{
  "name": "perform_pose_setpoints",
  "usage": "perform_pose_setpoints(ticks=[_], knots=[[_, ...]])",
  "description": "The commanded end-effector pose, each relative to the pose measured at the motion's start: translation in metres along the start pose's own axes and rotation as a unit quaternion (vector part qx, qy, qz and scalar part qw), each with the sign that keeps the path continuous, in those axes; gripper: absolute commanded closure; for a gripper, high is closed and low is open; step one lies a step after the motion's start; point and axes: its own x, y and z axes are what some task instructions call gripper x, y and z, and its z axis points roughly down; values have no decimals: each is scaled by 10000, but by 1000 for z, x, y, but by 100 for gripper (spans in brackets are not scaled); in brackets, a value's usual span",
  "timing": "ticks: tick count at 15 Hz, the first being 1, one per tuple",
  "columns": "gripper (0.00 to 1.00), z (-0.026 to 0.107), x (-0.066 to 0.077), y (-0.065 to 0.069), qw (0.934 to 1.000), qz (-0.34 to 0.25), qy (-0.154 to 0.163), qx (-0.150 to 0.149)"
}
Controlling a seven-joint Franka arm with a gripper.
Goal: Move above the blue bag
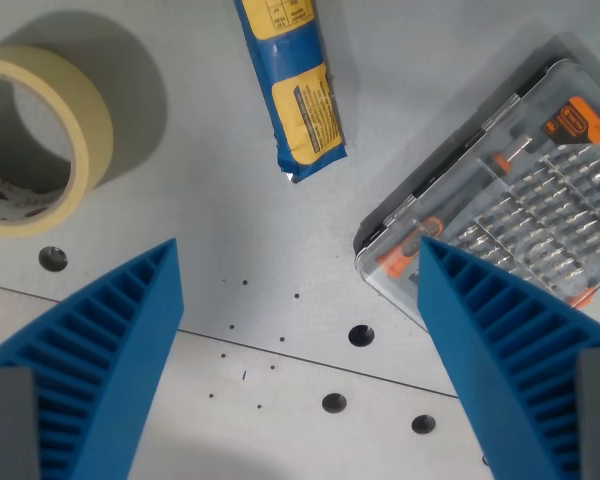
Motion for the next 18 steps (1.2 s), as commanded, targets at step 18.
perform_pose_setpoints(ticks=[18], knots=[[0, 15, 11, -1, 9992, -402, 30, -21]])
